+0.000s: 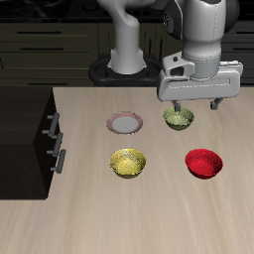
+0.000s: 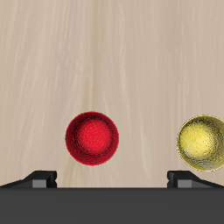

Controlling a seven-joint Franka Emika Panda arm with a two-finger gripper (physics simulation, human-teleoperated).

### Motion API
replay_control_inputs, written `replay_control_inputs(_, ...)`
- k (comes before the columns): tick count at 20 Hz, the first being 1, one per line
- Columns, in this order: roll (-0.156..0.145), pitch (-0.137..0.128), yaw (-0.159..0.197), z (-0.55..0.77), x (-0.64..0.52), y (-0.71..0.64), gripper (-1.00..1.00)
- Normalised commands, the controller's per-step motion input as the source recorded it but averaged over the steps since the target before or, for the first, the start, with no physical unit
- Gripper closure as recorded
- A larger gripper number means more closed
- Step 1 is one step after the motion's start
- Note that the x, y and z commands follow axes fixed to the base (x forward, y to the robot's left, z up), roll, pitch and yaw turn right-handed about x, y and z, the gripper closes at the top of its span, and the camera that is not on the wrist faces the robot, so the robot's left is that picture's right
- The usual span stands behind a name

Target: Place the red bowl on the plate

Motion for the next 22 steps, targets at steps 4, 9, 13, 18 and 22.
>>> replay_control_inputs(4, -0.005, 0.021, -0.015, -0.23, -0.03, 0.05, -1.0)
replay_control_inputs(9, 0.004, 0.034, -0.012, -0.27, 0.09, 0.01, -1.0)
replay_control_inputs(13, -0.02, -0.015, -0.018, -0.07, 0.0, -0.05, -1.0)
replay_control_inputs(18, -0.008, -0.006, -0.006, -0.09, 0.05, -0.01, -1.0)
replay_control_inputs(22, 0.005, 0.013, -0.012, -0.14, -0.01, 0.04, -1.0)
